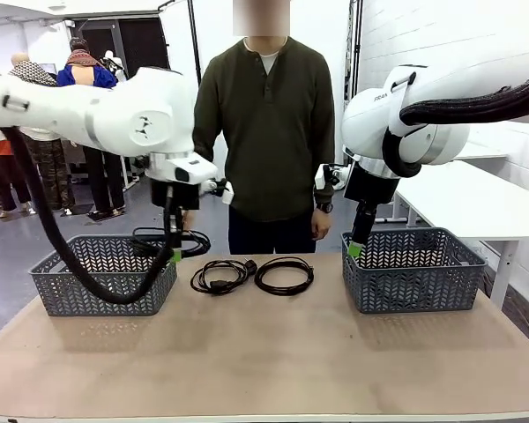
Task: Organize the cables according to human instructions.
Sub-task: Pick up a bundle of cables and place it in the basket indicated by the human.
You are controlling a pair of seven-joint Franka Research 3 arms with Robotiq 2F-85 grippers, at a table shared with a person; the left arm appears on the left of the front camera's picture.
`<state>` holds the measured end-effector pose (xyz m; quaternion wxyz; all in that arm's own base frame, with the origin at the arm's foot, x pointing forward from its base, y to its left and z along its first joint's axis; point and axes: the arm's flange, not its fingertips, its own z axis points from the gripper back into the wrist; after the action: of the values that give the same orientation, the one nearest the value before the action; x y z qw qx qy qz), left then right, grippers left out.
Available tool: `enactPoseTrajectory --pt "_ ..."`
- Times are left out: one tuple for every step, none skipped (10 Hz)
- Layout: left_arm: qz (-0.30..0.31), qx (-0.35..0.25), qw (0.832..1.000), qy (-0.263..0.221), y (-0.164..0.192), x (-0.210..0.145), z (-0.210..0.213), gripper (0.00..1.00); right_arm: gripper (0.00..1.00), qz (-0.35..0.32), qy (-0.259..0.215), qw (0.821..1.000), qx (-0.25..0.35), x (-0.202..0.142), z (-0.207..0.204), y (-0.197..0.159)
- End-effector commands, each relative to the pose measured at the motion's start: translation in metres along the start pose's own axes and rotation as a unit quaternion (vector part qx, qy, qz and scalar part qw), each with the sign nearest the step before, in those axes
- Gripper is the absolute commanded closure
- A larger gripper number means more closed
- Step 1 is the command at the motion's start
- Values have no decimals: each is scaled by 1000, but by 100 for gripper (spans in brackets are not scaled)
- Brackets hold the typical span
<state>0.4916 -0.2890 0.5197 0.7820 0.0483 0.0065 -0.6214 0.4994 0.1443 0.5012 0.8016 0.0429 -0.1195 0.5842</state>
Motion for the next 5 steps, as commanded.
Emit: enactPoseTrajectory --pt "-30 -1 999 -10 9 -29 2 100 0 -2 8 1000 -2 1 1 0" --pt "-27 -1 999 -19 13 -39 3 100 0 -2 8 1000 -2 1 1 0" --pt "-15 4 1000 -2 9 -14 5 100 0 -2 8 1000 -2 1 1 0" --pt "-15 4 1000 -2 9 -14 5 100 0 -2 8 1000 -2 1 1 0" --pt "-15 4 1000 -2 9 -14 5 100 0 -2 8 1000 -2 1 1 0"
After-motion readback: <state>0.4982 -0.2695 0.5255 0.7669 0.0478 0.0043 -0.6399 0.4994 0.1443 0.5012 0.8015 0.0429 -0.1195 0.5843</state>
